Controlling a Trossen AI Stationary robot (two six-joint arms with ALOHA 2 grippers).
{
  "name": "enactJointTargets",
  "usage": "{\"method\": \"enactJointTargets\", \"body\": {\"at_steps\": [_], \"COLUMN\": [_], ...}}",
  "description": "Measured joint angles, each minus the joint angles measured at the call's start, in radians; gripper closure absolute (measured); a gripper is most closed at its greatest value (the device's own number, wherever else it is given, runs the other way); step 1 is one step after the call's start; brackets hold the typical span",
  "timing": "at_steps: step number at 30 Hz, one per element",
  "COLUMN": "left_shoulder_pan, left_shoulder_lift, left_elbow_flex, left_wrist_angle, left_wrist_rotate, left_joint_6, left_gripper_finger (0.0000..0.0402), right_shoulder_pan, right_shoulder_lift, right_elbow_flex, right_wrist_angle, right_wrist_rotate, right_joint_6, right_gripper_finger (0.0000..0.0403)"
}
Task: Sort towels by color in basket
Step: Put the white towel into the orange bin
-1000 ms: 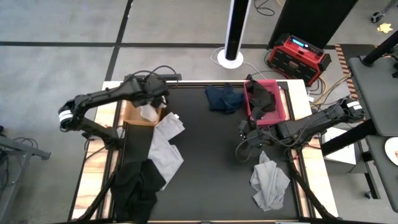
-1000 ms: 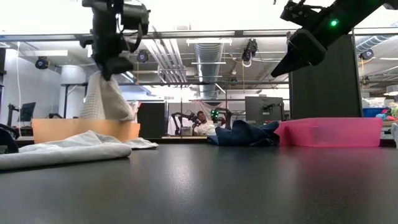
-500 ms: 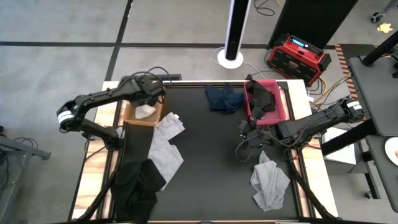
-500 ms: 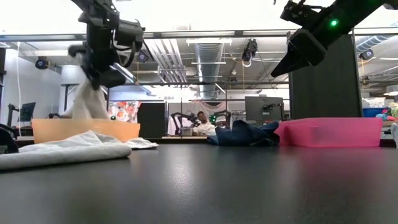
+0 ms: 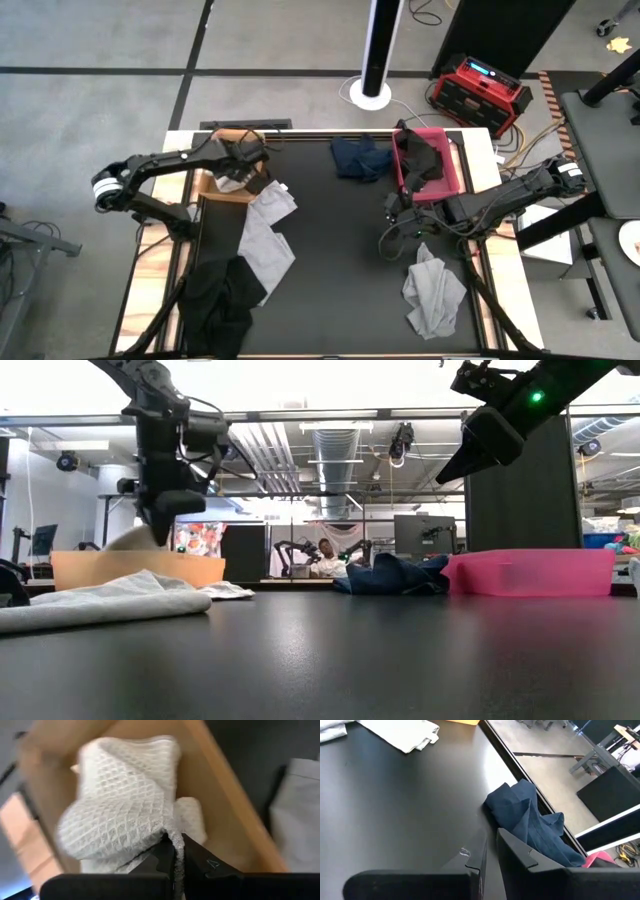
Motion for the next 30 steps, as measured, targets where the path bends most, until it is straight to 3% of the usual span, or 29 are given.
{"method": "enactJointTargets", "body": {"at_steps": [6, 16, 30], "left_shoulder_pan": [0.0, 0.072, 0.172], "left_shoulder_lift": [-0.001, -0.001, -0.001], "left_elbow_flex": [0.0, 0.0, -0.071], "left_wrist_angle": [0.036, 0.044, 0.057], "left_wrist_rotate": [0.202, 0.075, 0.105], "left_joint_6": [0.099, 0.122, 0.136], "left_gripper_finger": [0.0401, 0.0401, 0.0401], "right_shoulder_pan": [0.0, 0.0, 0.0], "right_shoulder_lift": [0.0, 0.0, 0.0], "right_elbow_flex": [0.0, 0.0, 0.0], "right_wrist_angle": [0.0, 0.0, 0.0], "right_wrist_rotate": [0.0, 0.0, 0.0], "right_joint_6": [0.002, 0.007, 0.013], "right_gripper_finger": [0.0367, 0.0367, 0.0367]}}
